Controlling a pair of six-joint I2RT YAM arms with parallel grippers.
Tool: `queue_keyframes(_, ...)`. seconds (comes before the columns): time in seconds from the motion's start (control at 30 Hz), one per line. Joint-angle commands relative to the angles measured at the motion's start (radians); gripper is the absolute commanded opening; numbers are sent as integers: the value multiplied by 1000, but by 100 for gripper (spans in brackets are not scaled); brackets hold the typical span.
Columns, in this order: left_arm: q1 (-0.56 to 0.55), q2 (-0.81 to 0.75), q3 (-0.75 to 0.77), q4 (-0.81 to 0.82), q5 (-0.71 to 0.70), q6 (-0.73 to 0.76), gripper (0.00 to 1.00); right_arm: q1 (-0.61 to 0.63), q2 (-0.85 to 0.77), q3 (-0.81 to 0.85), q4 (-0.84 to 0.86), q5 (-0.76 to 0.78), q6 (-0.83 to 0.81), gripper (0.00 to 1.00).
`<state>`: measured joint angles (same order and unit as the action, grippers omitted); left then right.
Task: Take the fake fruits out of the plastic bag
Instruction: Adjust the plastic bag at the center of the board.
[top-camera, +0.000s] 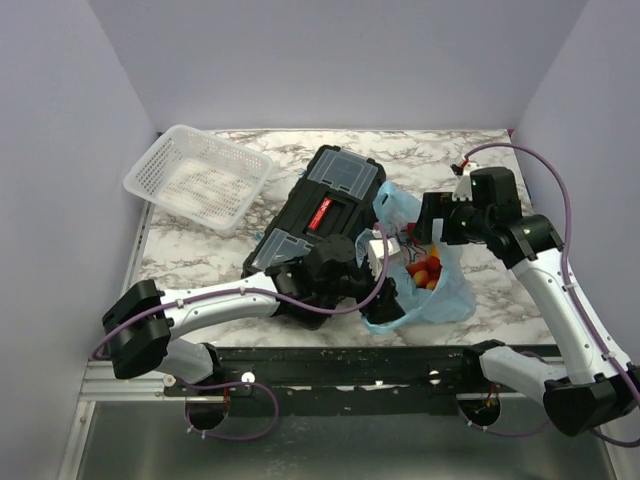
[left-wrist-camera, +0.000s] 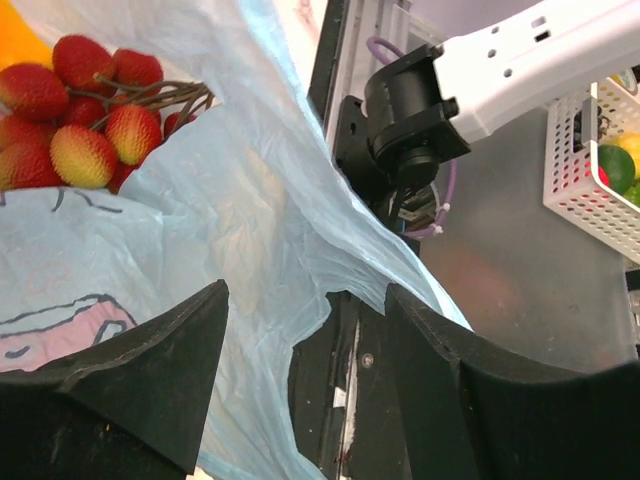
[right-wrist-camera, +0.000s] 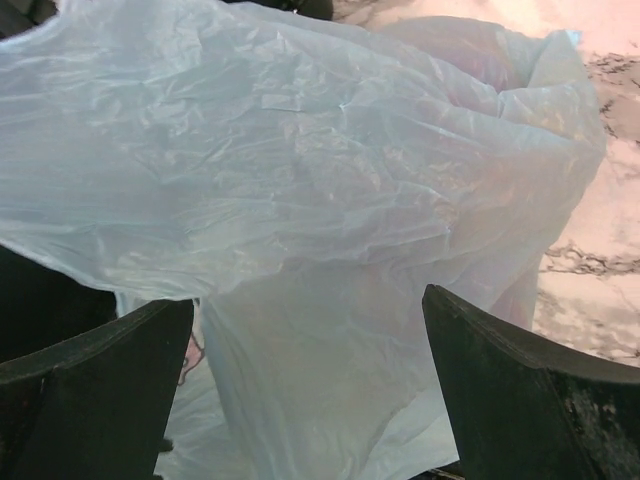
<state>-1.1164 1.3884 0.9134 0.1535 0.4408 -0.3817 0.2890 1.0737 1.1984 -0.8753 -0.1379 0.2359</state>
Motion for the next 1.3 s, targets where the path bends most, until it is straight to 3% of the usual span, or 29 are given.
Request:
queue_keyframes(0.0, -32, 22, 86, -10, 55, 58, 64, 44, 14, -14, 11, 174, -10, 100)
queue_keyframes(0.17, -63, 98, 162, -16, 65, 67, 63, 48, 36, -57, 106, 416, 90, 95)
queue_keyframes(0.3, -75, 202, 224, -131, -46, 123, 62, 49, 43, -120, 266, 433, 125, 66)
queue_keyframes(0.4, -77, 256, 273, -257, -100, 188, 59, 48, 46, -164, 410, 458, 177, 31)
queue_keyframes(0.57, -76, 300, 274, -213, -82, 168, 59, 47, 116, -91, 573, 419, 197, 1)
queue_keyframes(0.7, -65, 335, 295, -213, -83, 147, 58, 47, 224, 87, 560, 391, 113, 1)
queue_keyframes(0.83, -53, 331, 270, -204, -83, 145, 58, 47, 229, 189, 533, 307, 75, 1)
queue_keyframes(0.97, -53, 305, 243, -201, -85, 149, 58, 46, 149, 134, 458, 239, 85, 1)
queue_keyframes(1.1, -53, 295, 240, -210, -78, 147, 58, 47, 38, -44, 348, 203, 146, 3)
queue_keyframes(1.17, -53, 279, 236, -228, -79, 147, 60, 47, -8, -110, 274, 211, 176, 20)
queue_keyframes(1.23, -53, 252, 232, -255, -96, 145, 62, 47, -36, -144, 200, 235, 202, 53)
queue_keyframes(1.27, -53, 234, 232, -269, -104, 148, 63, 47, -42, -150, 167, 238, 201, 65)
